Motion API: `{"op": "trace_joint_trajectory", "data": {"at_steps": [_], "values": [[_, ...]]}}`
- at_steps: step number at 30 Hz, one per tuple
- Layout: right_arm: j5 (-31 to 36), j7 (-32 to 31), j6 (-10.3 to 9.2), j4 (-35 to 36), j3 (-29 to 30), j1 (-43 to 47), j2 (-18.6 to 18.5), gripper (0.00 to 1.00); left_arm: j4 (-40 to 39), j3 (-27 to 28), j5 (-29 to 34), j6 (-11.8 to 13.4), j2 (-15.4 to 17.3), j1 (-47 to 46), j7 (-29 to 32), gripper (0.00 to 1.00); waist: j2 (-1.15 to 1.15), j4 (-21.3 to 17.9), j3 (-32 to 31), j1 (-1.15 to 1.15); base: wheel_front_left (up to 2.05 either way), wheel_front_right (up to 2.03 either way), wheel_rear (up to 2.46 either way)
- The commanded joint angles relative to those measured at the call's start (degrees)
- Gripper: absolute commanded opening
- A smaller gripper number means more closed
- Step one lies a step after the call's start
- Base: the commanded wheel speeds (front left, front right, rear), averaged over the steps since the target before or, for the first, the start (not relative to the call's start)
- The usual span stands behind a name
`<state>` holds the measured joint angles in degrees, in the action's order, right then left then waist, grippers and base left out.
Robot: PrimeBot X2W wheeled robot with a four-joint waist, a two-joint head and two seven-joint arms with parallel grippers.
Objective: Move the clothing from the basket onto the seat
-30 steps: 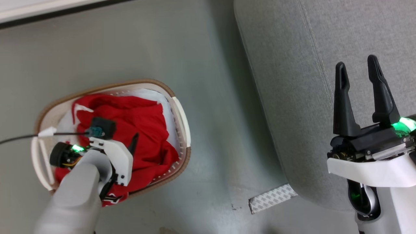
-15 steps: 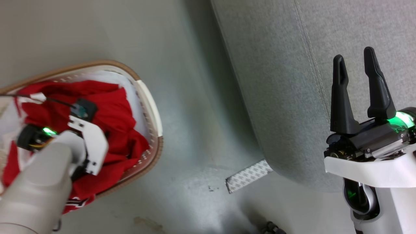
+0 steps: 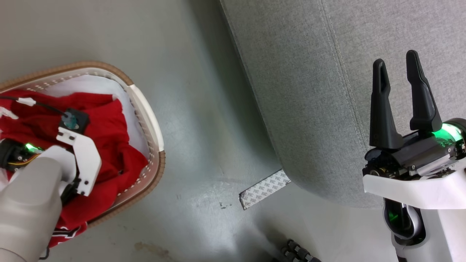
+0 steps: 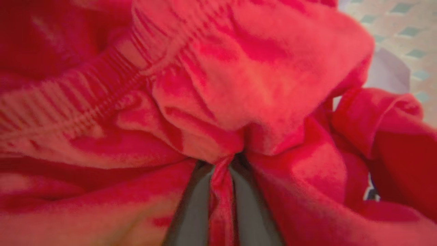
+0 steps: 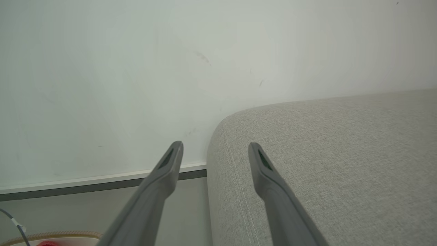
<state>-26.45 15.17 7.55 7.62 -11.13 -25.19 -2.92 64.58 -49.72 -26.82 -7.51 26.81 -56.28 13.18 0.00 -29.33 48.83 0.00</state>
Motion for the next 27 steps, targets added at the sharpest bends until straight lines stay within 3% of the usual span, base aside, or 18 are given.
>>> {"op": "trace_joint_trajectory", "data": {"at_steps": [1,7,18,27], "values": [[0.4,0.0,-0.12,-0.3,0.2,-0.3,0.0,1.0,0.0,-0.7,-1.4,0.1,0.1,0.4,-0.9,0.0,0.0,0.5,-0.6,0.0,0.0,0.0,0.0],[1.9,0.0,-0.12,-1.4,0.3,-0.4,0.0,1.0,-0.2,-2.2,-3.8,0.1,-2.1,1.5,-5.4,0.0,0.0,2.8,-5.0,0.0,0.0,0.0,0.0],[7.3,0.0,-0.12,-5.0,1.5,2.8,0.0,1.0,0.8,-3.4,-9.0,0.1,-9.2,6.0,-17.2,0.0,0.0,8.4,-19.5,0.0,0.0,0.0,0.0],[10.3,0.0,-0.12,-7.0,2.1,5.9,0.0,1.0,-0.2,-4.0,-13.3,0.1,-12.7,9.5,-23.3,0.0,0.0,12.7,-28.4,0.0,0.0,0.0,0.0]]}}
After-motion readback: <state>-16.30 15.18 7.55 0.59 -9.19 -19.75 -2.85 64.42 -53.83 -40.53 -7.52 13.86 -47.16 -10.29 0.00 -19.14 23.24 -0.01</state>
